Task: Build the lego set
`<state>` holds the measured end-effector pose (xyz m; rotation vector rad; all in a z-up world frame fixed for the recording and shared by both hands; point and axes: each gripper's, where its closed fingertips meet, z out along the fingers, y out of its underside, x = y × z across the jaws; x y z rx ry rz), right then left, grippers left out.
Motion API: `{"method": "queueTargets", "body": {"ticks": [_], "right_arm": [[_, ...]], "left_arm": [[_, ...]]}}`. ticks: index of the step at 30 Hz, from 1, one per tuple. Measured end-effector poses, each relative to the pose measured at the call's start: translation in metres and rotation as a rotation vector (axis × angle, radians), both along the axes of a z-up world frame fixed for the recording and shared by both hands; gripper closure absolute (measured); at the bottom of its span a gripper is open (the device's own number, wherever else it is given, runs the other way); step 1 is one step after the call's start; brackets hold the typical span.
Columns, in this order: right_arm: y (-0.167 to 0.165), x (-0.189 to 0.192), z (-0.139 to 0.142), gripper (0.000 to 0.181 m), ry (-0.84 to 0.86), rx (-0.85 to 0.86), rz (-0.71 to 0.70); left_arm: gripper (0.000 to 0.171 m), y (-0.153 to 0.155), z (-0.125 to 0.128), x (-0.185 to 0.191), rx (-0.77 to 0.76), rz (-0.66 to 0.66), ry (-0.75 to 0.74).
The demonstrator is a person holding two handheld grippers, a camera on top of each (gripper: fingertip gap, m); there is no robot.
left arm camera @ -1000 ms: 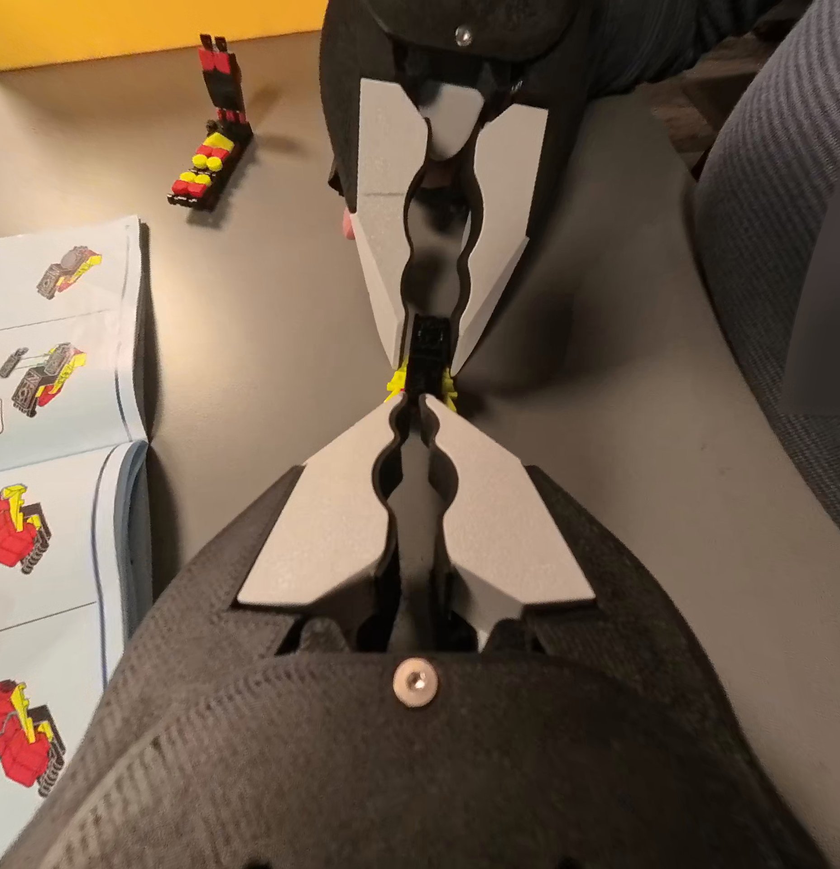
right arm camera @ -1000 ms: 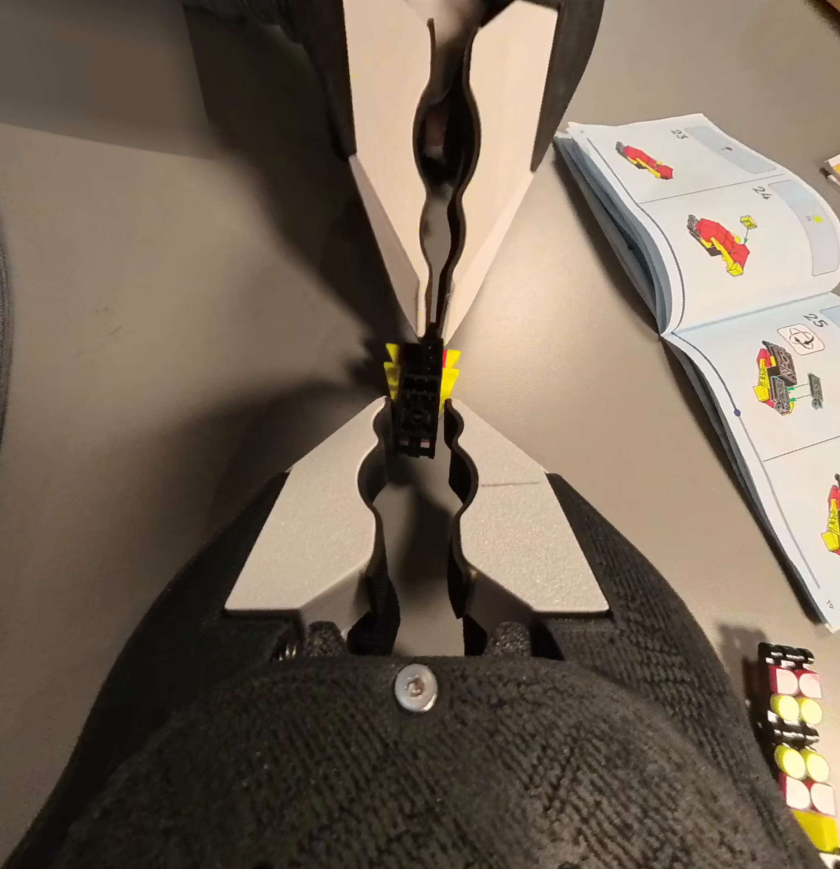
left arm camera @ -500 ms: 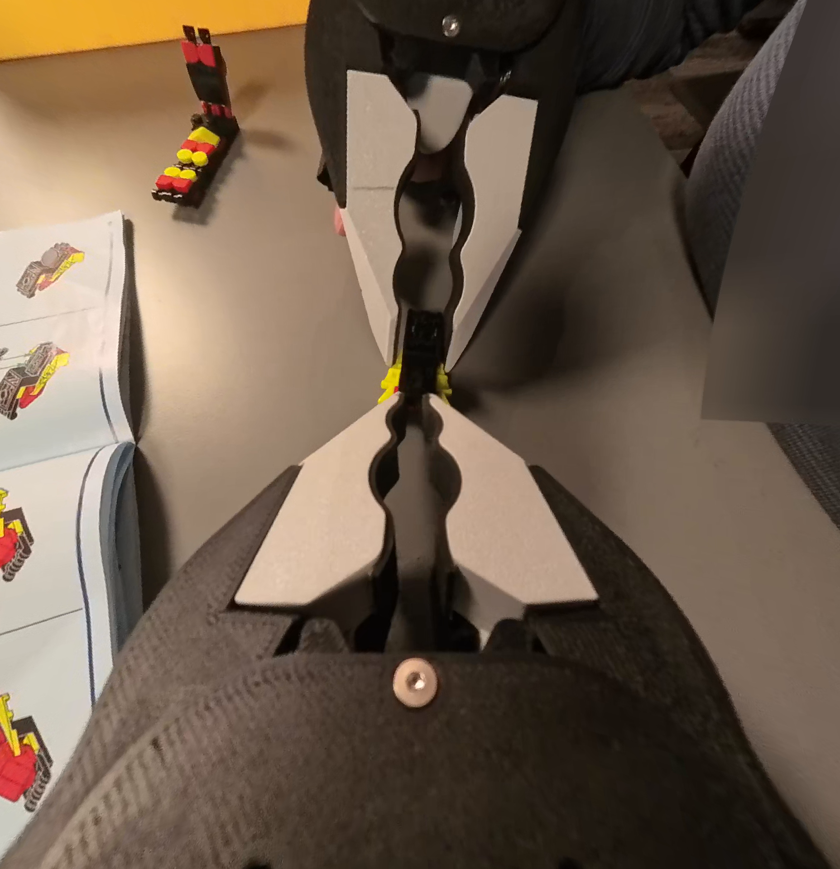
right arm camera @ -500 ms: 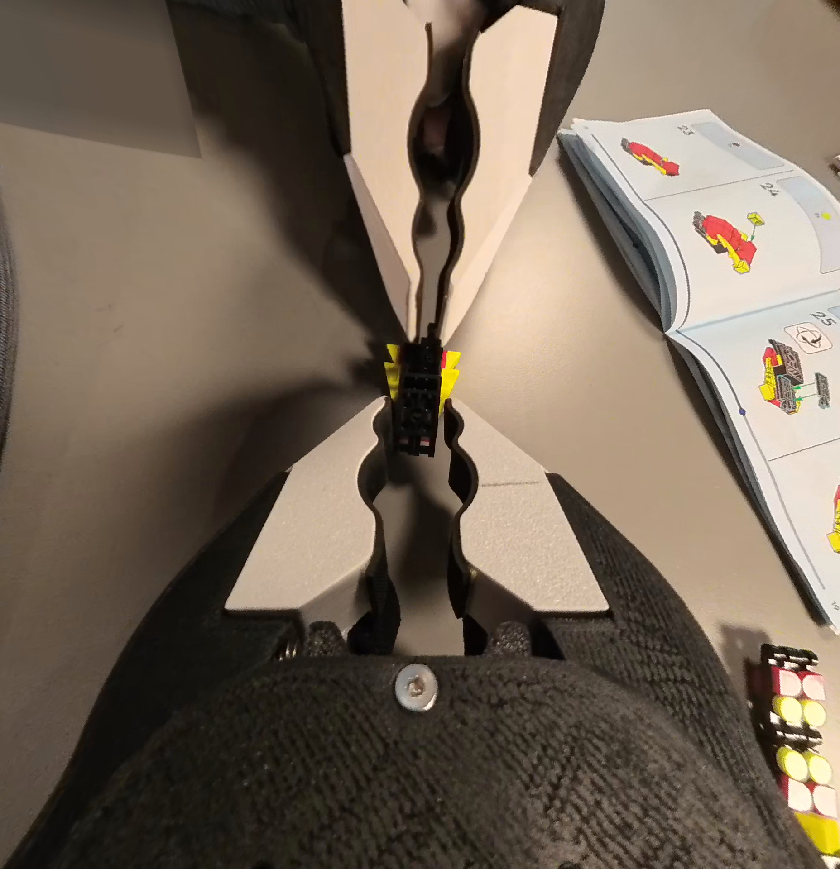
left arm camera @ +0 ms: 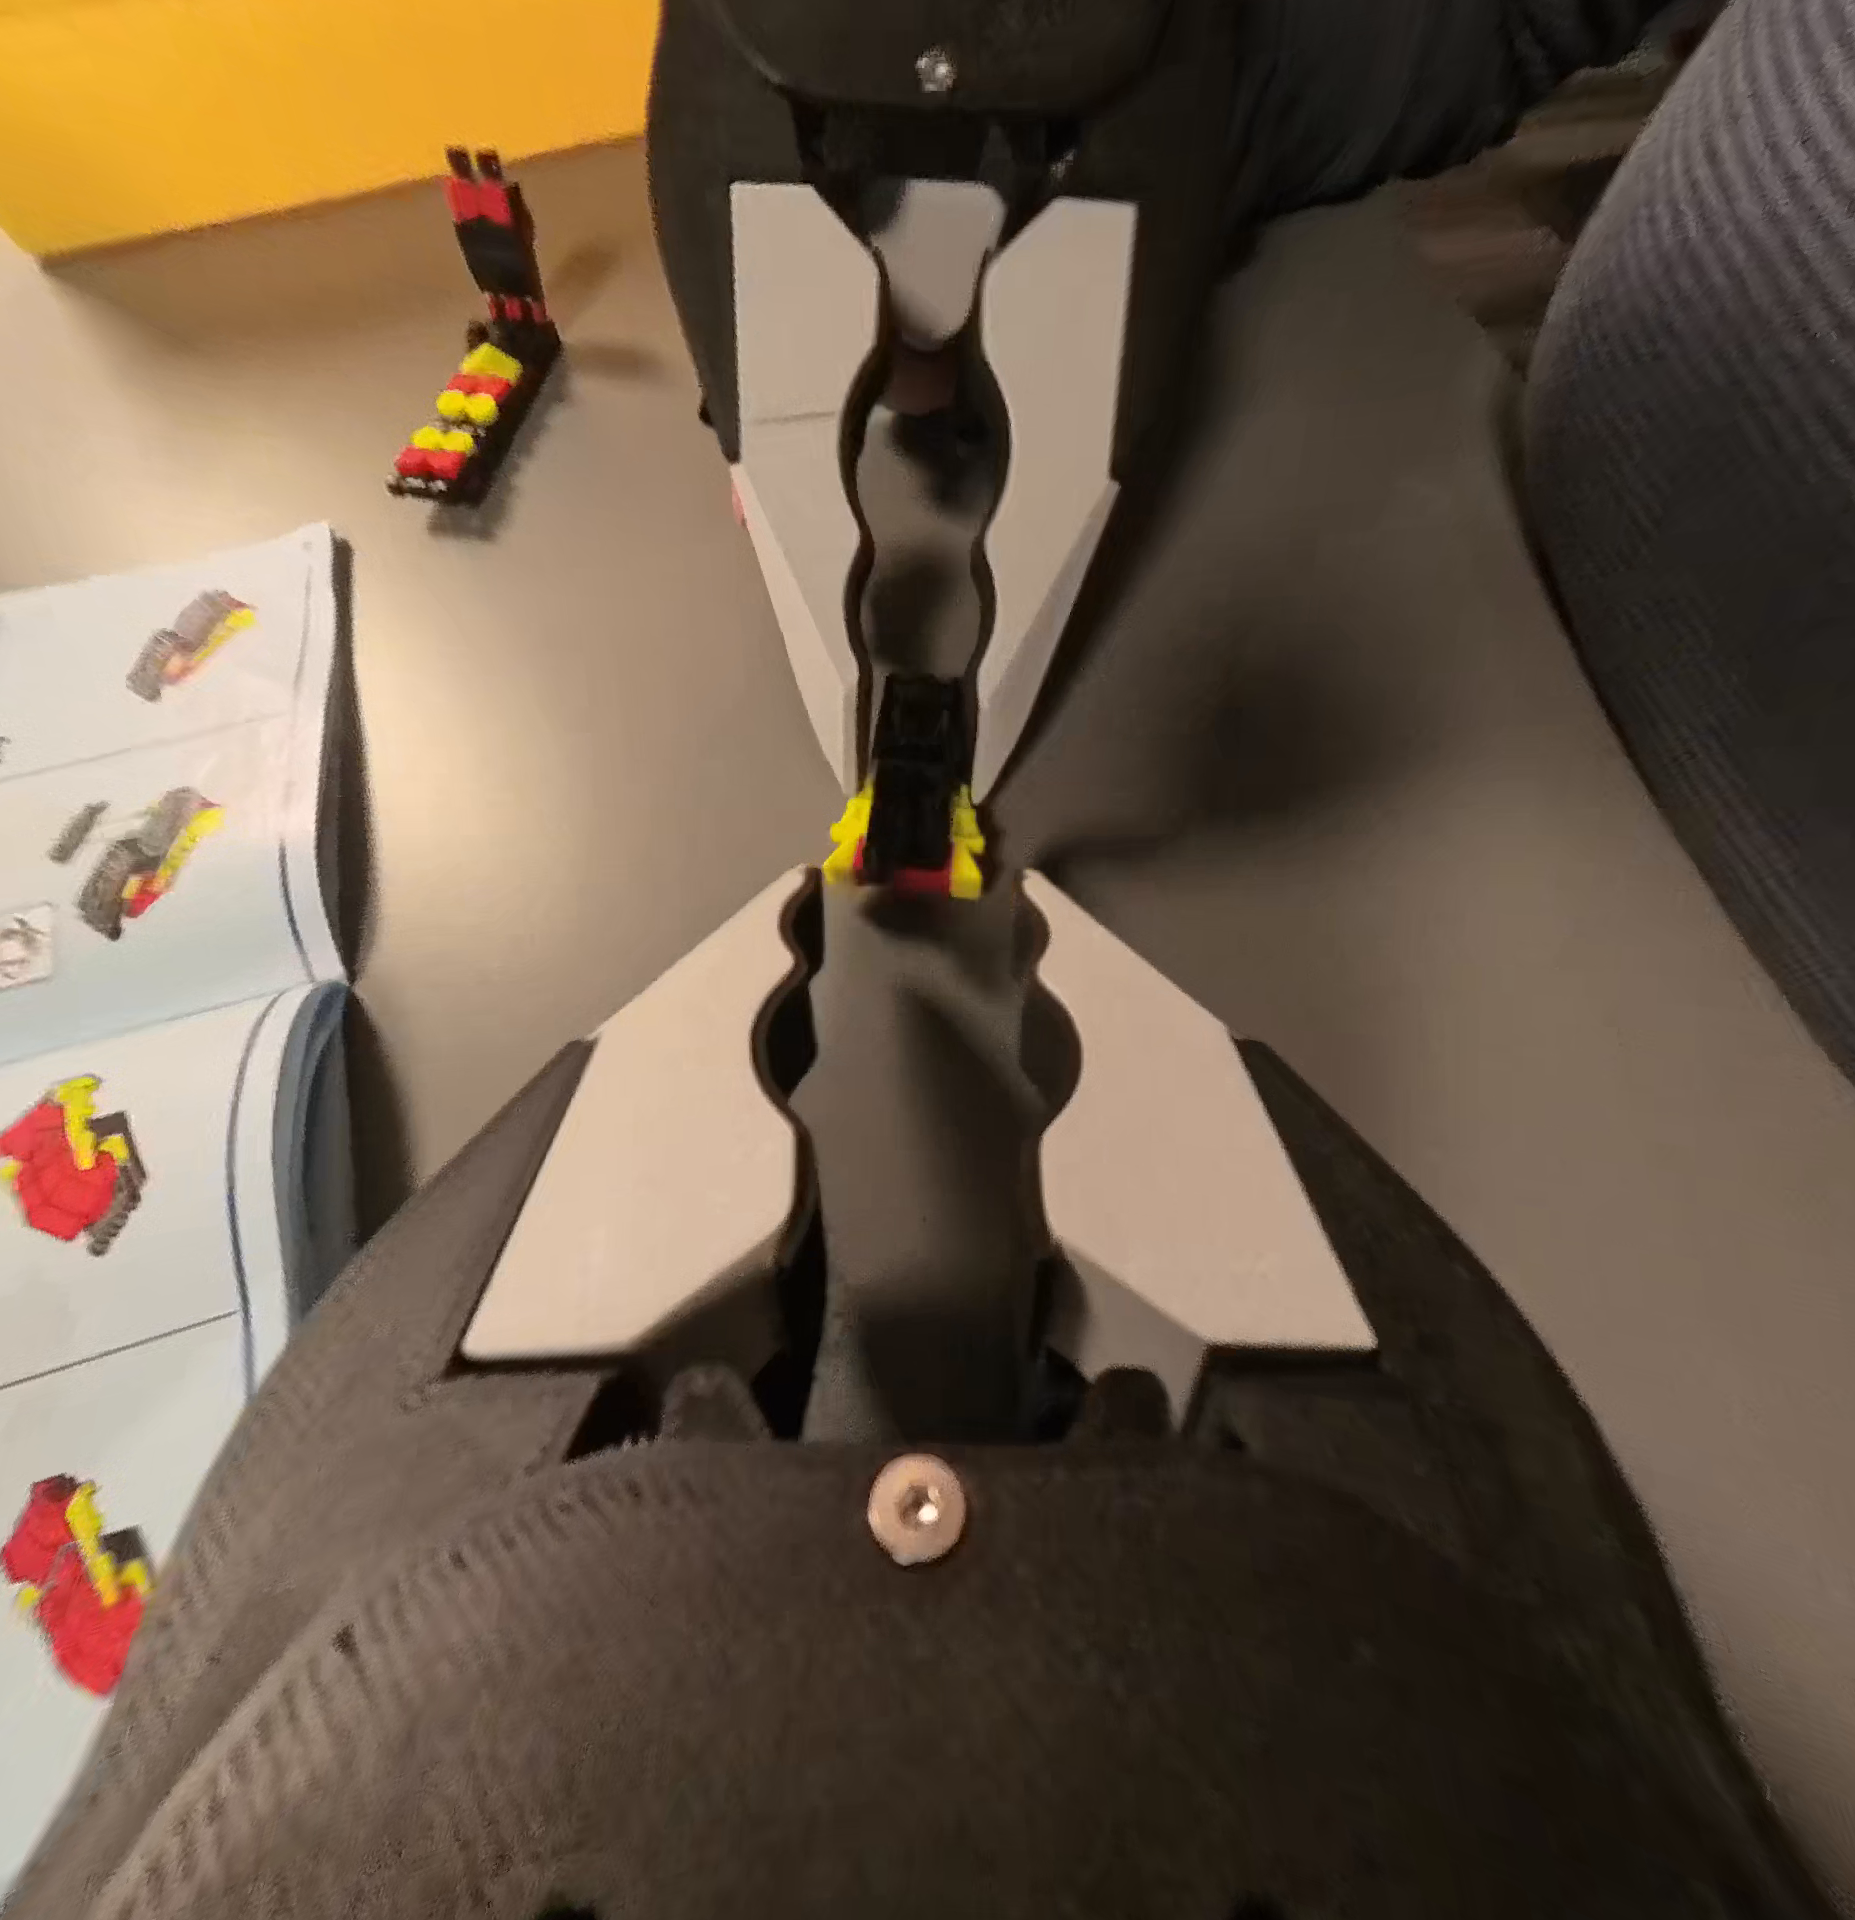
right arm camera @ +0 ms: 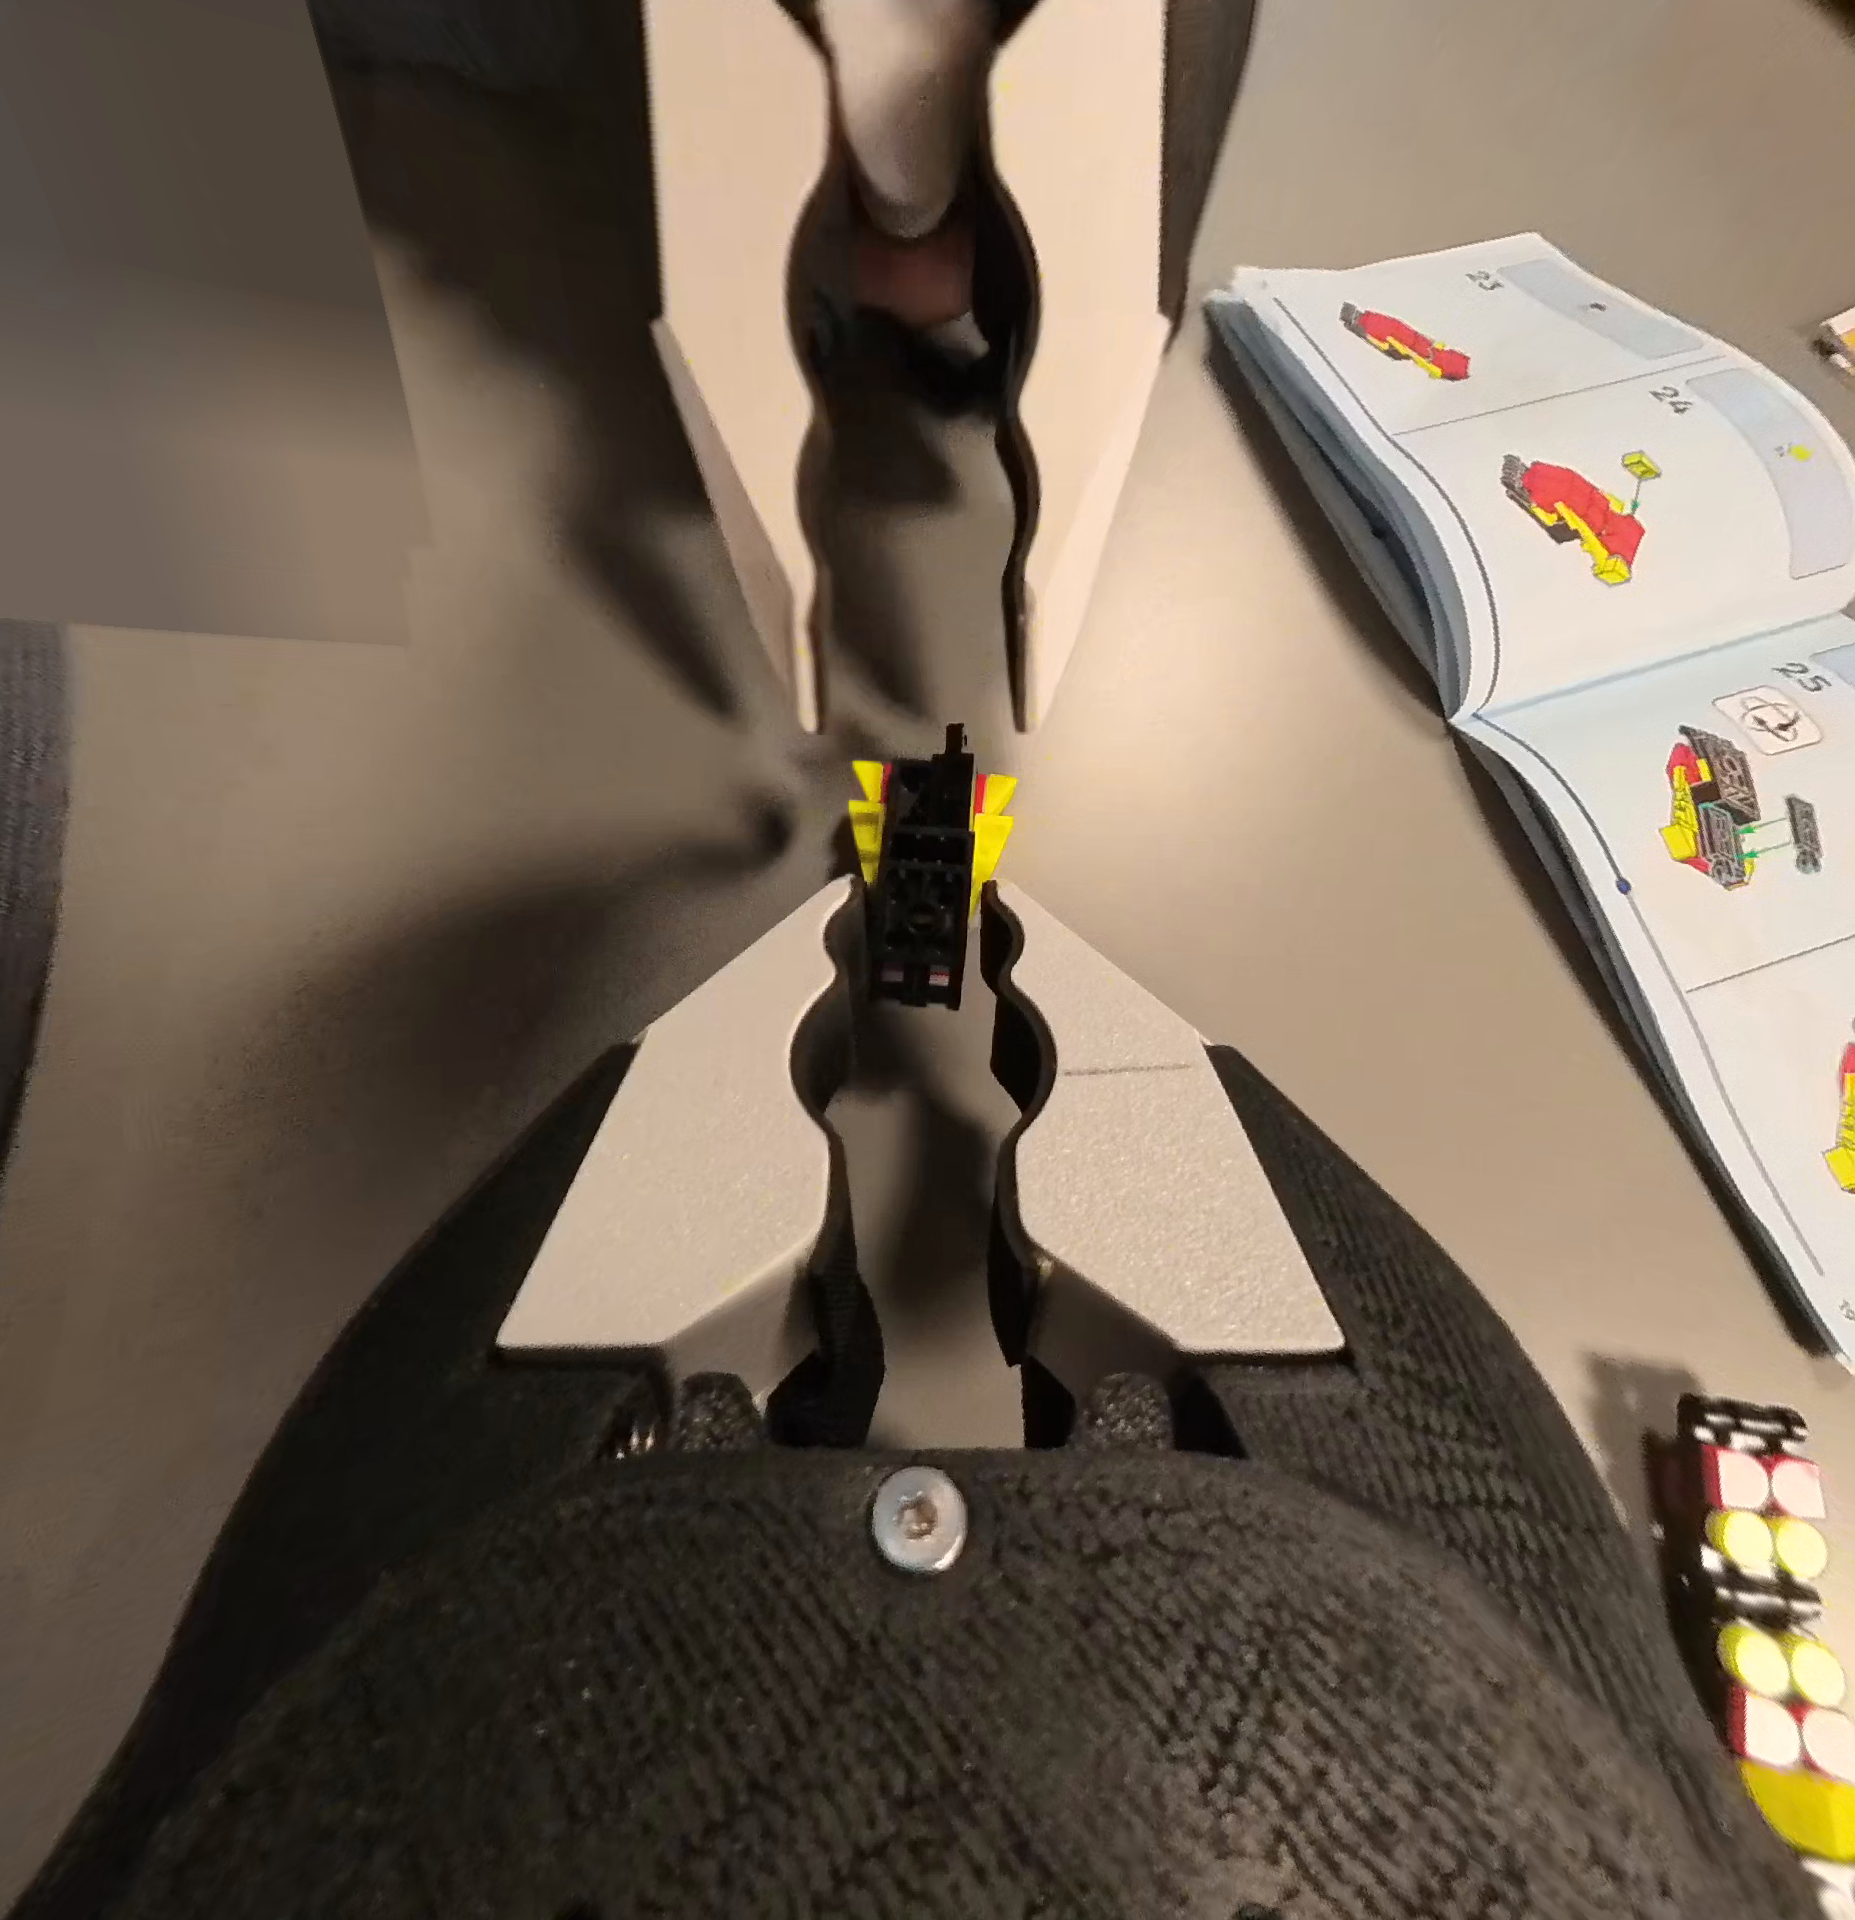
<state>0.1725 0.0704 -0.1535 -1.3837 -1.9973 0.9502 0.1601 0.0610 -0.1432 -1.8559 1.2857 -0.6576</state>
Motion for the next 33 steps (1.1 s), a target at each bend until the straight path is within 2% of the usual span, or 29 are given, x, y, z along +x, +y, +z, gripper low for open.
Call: {"method": "queueTargets", "body": {"ticks": [3,6,9,12,18,25,29,33], "right_arm": [[0.003,0.0,0.011,0.162,0.029,-0.038,-0.02],[0.006,0.002,0.02,0.162,0.05,-0.055,-0.032],[0.003,0.003,0.024,0.162,0.053,-0.059,-0.025],[-0.002,0.003,0.026,0.162,0.053,-0.073,-0.006],[-0.008,0.004,0.027,0.162,0.047,-0.094,0.01],[-0.011,0.004,0.025,0.162,0.037,-0.098,0.023],[-0.013,0.005,0.022,0.162,0.02,-0.095,0.032],[-0.011,0.006,0.018,0.162,0.004,-0.09,0.028]], "left_arm": [[0.121,0.003,0.002,-0.004,0.238,-0.01,0.084],[0.112,0.012,0.01,-0.004,0.613,-0.011,0.242],[0.112,0.017,0.017,-0.003,0.931,-0.025,0.408],[0.117,0.014,0.016,0.002,1.085,-0.08,0.499],[0.132,0.005,0.015,0.011,1.223,-0.158,0.545],[0.14,0.007,0.012,0.013,1.253,-0.168,0.585],[0.155,0.007,0.013,0.014,1.279,-0.176,0.605],[0.156,0.008,0.009,0.014,1.279,-0.187,0.654]]}}
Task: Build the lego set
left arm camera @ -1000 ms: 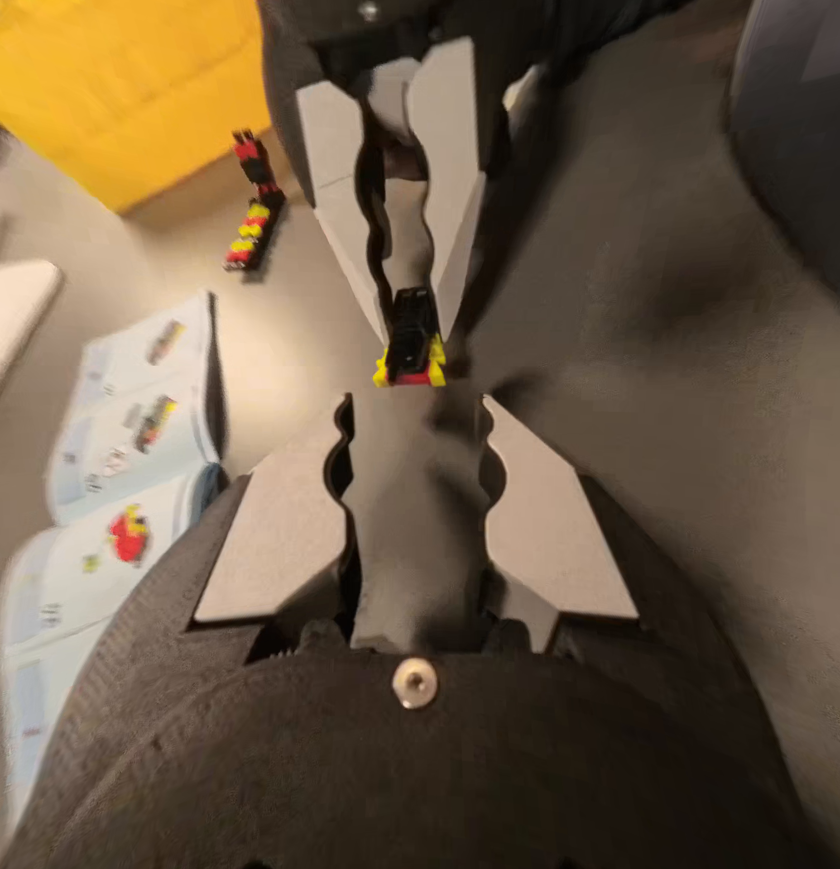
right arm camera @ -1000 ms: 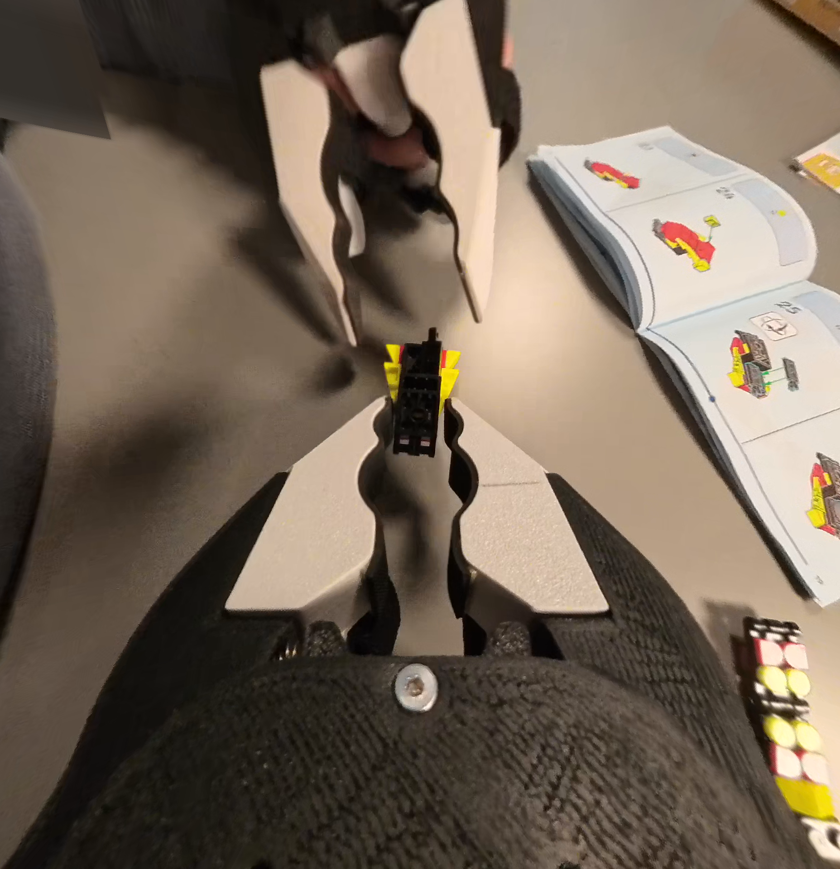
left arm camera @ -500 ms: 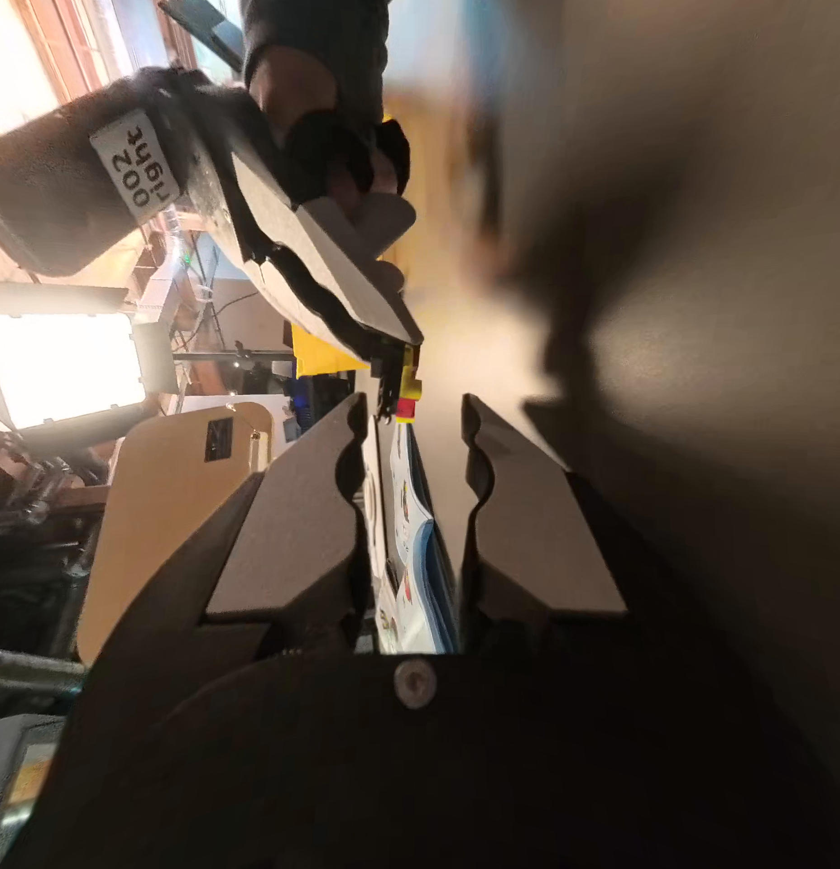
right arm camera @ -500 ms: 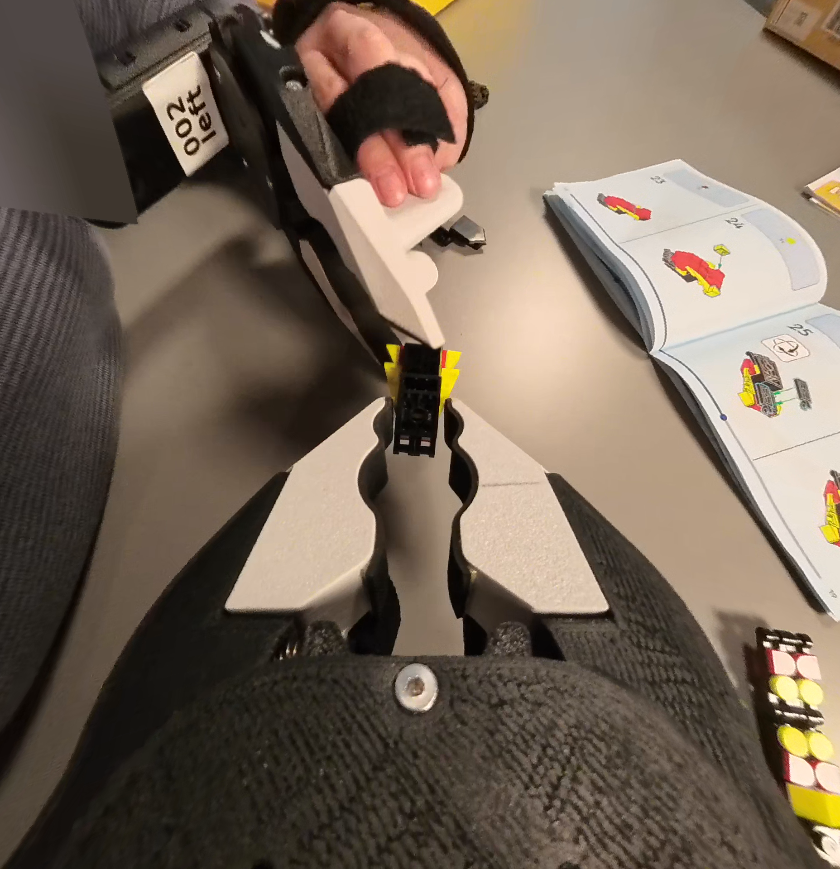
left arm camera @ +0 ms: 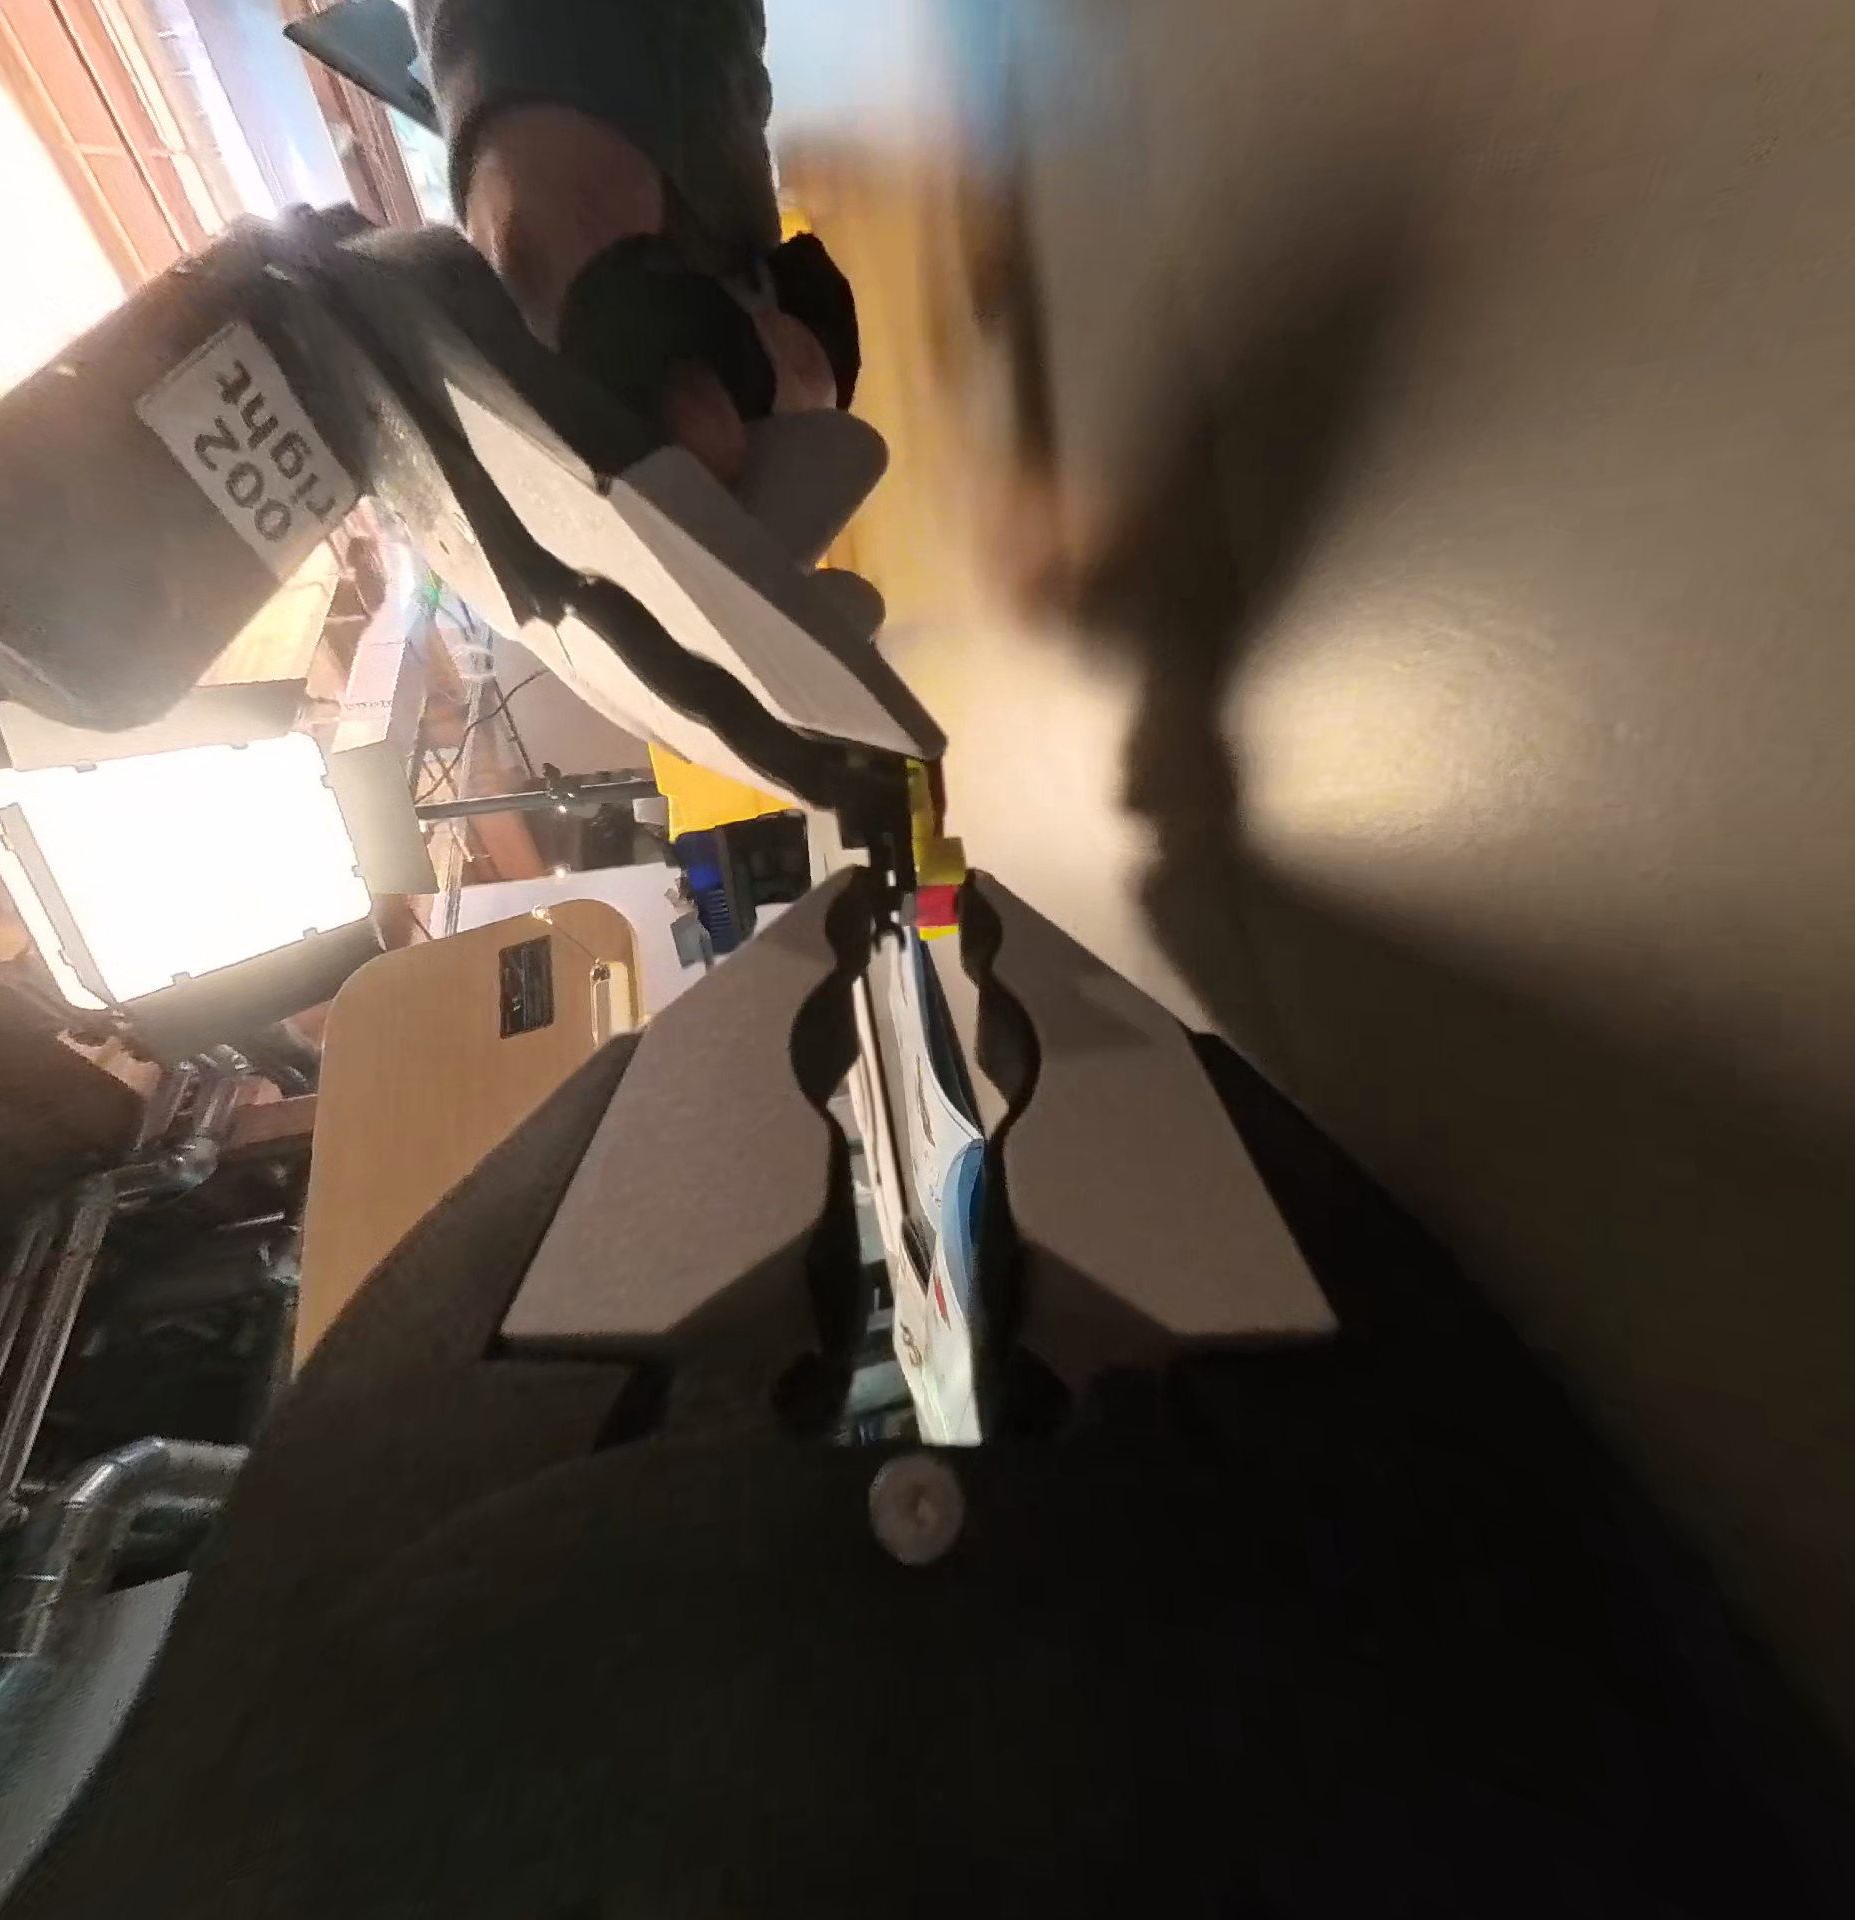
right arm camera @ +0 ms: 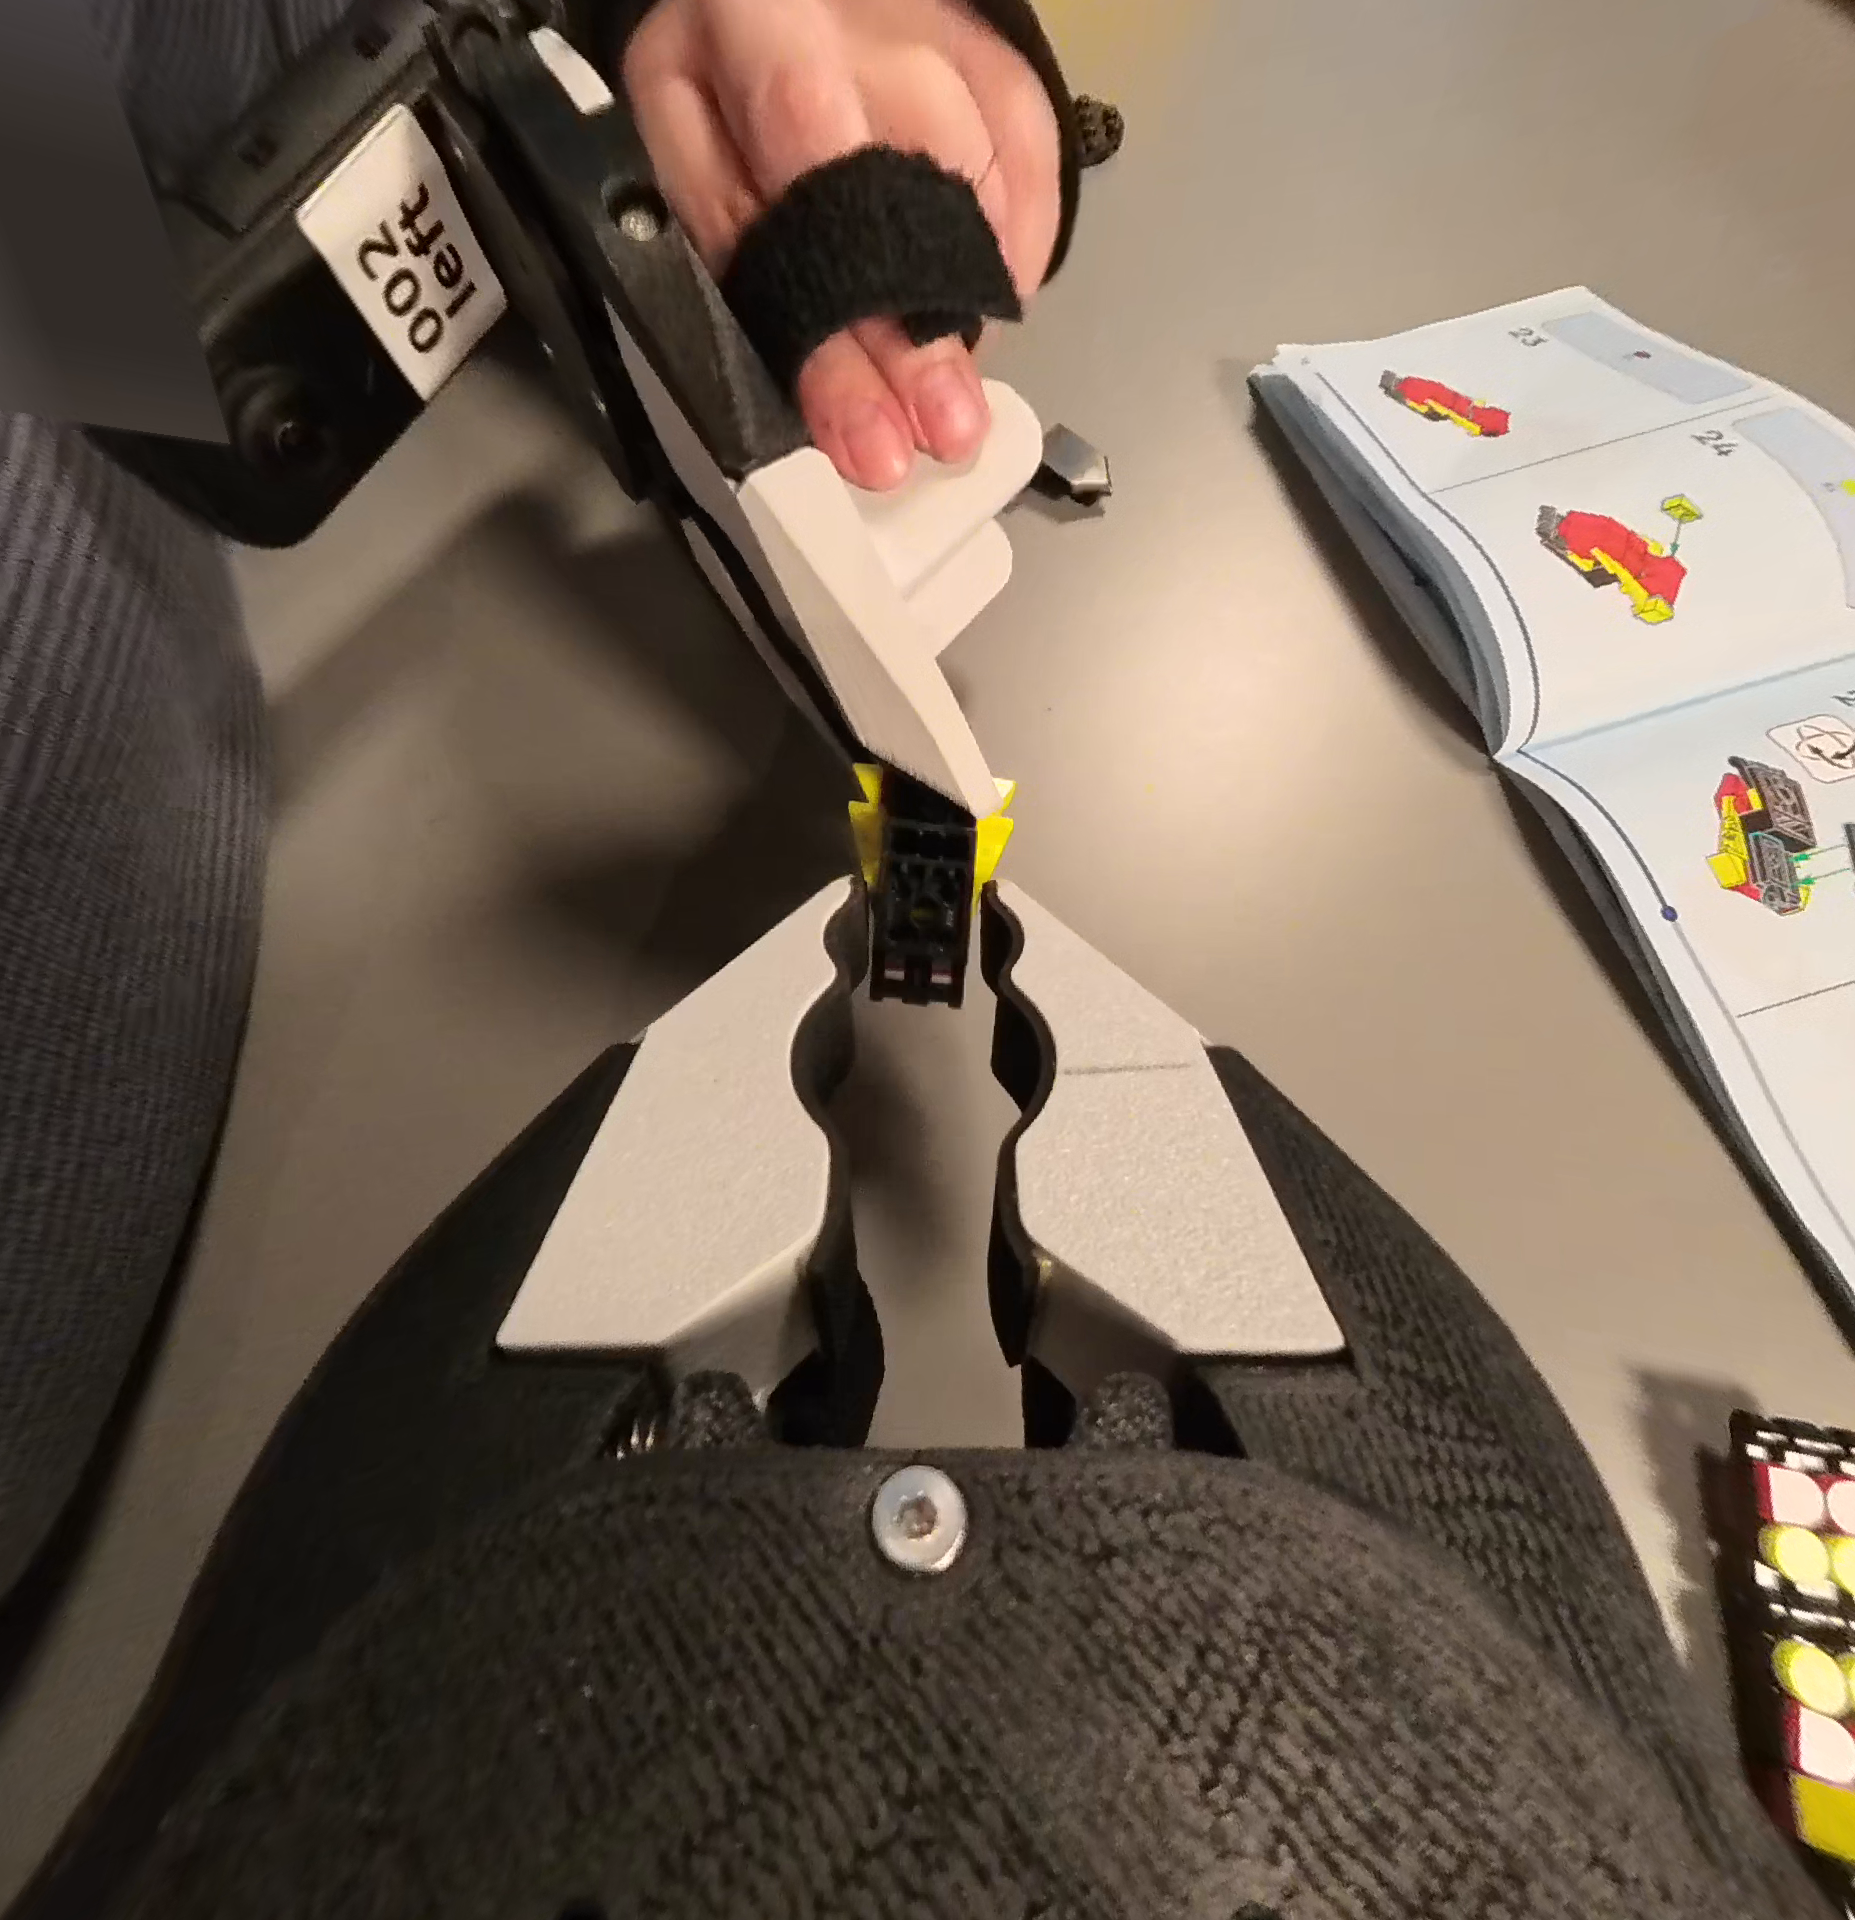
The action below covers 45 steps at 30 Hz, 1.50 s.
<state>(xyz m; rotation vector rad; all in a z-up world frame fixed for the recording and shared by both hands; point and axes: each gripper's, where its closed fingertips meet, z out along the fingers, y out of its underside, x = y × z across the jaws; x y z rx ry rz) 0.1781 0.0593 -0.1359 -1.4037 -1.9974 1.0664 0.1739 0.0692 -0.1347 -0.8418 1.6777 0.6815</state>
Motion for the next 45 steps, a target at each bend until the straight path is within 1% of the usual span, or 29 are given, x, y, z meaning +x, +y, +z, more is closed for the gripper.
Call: {"method": "queueTargets", "body": {"ticks": [3,5,6,9,10,12,14,16,19,22,26,31,35,37,39,43,45], "right_arm": [[0.008,-0.003,0.002,0.16,0.042,0.05,-0.029],[0.016,-0.007,0.007,0.138,0.112,0.157,-0.044],[0.02,-0.008,0.008,0.131,0.142,0.242,-0.043],[0.037,-0.01,0.004,0.125,0.196,0.616,-0.041],[0.04,-0.012,0.002,0.125,0.196,0.715,-0.04],[0.043,-0.014,-0.002,0.128,0.191,0.85,-0.034],[0.045,-0.016,-0.004,0.139,0.183,0.935,-0.023],[0.046,-0.018,-0.006,0.154,0.178,0.985,-0.019],[0.046,-0.019,-0.006,0.161,0.181,1.017,-0.007],[0.043,-0.018,-0.005,0.162,0.186,1.001,0.007],[0.042,-0.017,-0.005,0.162,0.191,1.037,0.026],[0.04,-0.016,-0.012,0.162,0.177,1.063,0.065],[0.037,-0.016,-0.012,0.162,0.186,1.055,0.074],[0.037,-0.015,-0.012,0.162,0.19,1.011,0.065],[0.037,-0.015,-0.012,0.162,0.196,0.952,0.056],[0.033,-0.015,-0.01,0.162,0.214,0.885,0.059],[0.033,-0.015,-0.009,0.162,0.22,0.863,0.055]], "left_arm": [[0.157,0.006,-0.002,-0.004,-0.048,0.053,-0.015],[0.158,0.014,-0.005,-0.01,-0.109,0.115,-0.05],[0.157,0.018,-0.006,-0.014,-0.14,0.147,-0.074],[0.157,0.025,-0.006,-0.019,-0.259,0.215,-0.177],[0.157,0.026,-0.006,-0.019,-0.297,0.223,-0.211],[0.157,0.026,-0.005,-0.019,-0.347,0.233,-0.253],[0.157,0.025,-0.007,-0.017,-0.402,0.233,-0.287],[0.157,0.025,-0.007,-0.016,-0.437,0.236,-0.31],[0.157,0.022,-0.01,-0.013,-0.483,0.229,-0.327],[0.157,0.02,-0.01,-0.012,-0.492,0.21,-0.319],[0.156,0.018,-0.01,-0.012,-0.523,0.202,-0.311],[0.157,0.015,-0.017,-0.013,-0.519,0.204,-0.23],[0.158,0.012,-0.017,-0.013,-0.539,0.202,-0.216],[0.158,0.012,-0.017,-0.013,-0.549,0.205,-0.23],[0.157,0.012,-0.016,-0.011,-0.57,0.202,-0.277],[0.155,0.008,-0.014,-0.009,-0.68,0.19,-0.352],[0.154,0.008,-0.012,-0.009,-0.692,0.18,-0.38]]}}
